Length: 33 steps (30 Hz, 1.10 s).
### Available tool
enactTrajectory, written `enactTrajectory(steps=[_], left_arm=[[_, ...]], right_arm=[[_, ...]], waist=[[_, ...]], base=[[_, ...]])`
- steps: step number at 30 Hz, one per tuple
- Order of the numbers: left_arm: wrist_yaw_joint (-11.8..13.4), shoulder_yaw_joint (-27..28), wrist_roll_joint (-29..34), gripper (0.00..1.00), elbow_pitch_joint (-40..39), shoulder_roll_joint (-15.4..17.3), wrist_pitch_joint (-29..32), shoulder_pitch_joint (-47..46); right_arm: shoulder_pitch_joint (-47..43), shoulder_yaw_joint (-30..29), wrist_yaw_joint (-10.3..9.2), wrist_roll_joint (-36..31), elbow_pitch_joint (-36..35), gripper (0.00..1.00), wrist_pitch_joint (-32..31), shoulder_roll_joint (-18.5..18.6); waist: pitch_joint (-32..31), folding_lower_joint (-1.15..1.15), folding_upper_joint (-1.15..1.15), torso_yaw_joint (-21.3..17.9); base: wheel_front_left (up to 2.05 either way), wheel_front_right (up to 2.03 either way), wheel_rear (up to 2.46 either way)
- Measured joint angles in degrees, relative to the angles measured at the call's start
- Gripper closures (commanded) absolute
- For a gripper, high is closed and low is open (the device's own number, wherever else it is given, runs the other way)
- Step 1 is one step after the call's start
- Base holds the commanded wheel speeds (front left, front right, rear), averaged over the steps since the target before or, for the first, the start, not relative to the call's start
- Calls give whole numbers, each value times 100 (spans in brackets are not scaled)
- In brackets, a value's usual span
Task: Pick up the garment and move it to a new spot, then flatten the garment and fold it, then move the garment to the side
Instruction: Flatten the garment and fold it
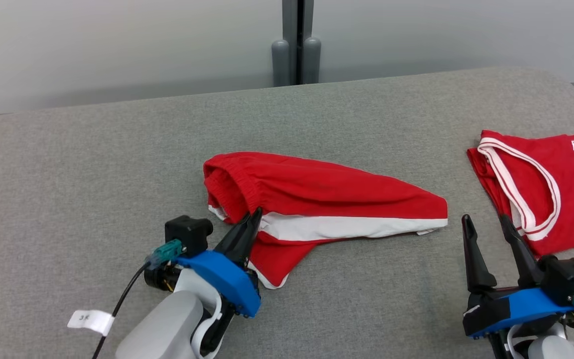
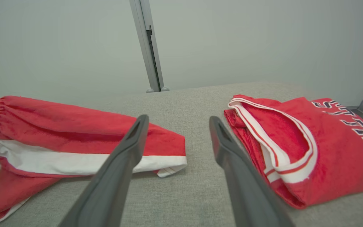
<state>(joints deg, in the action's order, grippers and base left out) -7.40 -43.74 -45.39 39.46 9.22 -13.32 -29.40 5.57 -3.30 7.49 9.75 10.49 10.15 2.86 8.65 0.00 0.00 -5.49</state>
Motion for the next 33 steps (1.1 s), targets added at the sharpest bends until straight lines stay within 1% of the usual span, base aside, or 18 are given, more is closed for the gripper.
enactTrajectory(steps=[2, 4, 8, 11, 13, 15, 18, 22, 27, 28, 29, 30, 33], left_arm=[[0, 34, -322, 100, -398, 143, -16, 222], [0, 79, -649, 100, -845, 363, 36, 449], [16, 182, -1073, 100, -1694, 898, 453, 931], [305, 234, -1182, 100, -2184, 1254, 754, 1201], [490, 285, -1223, 100, -2350, 1367, 802, 1313], [654, 315, -1222, 100, -2319, 1386, 839, 1343], [893, 356, -1104, 100, -1973, 1366, 789, 1330], [999, 424, -1037, 100, -1403, 1202, 630, 1054], [1199, 446, -782, 100, -623, 1177, 350, 727], [1214, 453, -746, 64, -516, 1159, 279, 688], [1200, 454, -732, 5, -435, 1138, 225, 660], [1159, 454, -713, 0, -358, 1106, 180, 654], [1029, 460, -697, 0, -257, 1001, 37, 655]], right_arm=[[-2, -13, 0, 0, -9, 0, -1, 1], [-5, -27, 0, 0, -15, 0, 0, 0], [-6, -34, 0, 0, -24, 0, -2, -1], [-8, -15, 0, 0, -31, 0, -4, 0], [-7, 24, 0, 0, -40, 0, -7, -1], [1, 67, 0, 0, -41, 0, -30, -1], [29, 158, 0, 0, -55, 0, -51, 0], [102, 201, 0, -1, -83, 0, -57, -2], [101, 203, 0, -1, -100, 0, -78, -2], [101, 194, 0, 0, -99, 0, -81, -1], [101, 189, 0, 0, -101, 0, -81, -1], [100, 183, 0, 0, -104, 0, -81, -1], [87, 98, 0, -1, -121, 0, -78, -1]], waist=[[4, 0, 0, 91], [8, 0, 0, 184], [7, 0, 0, 371], [10, 0, 0, 473], [26, 0, 0, 498], [40, 0, 0, 496], [89, 0, 0, 424], [155, 0, 0, 271], [238, 0, 0, 108], [250, 0, 0, 89], [258, 0, 0, 78], [265, 0, 0, 74], [262, -1, 0, 128]], base=[[0, 0, 0], [0, 0, 0], [0, 0, 0], [0, 0, 0], [0, 0, 0], [0, 0, 0], [0, 0, 0], [0, 0, 0], [0, 0, 0], [0, 0, 0], [0, 0, 0], [0, 0, 0], [0, 0, 0]])
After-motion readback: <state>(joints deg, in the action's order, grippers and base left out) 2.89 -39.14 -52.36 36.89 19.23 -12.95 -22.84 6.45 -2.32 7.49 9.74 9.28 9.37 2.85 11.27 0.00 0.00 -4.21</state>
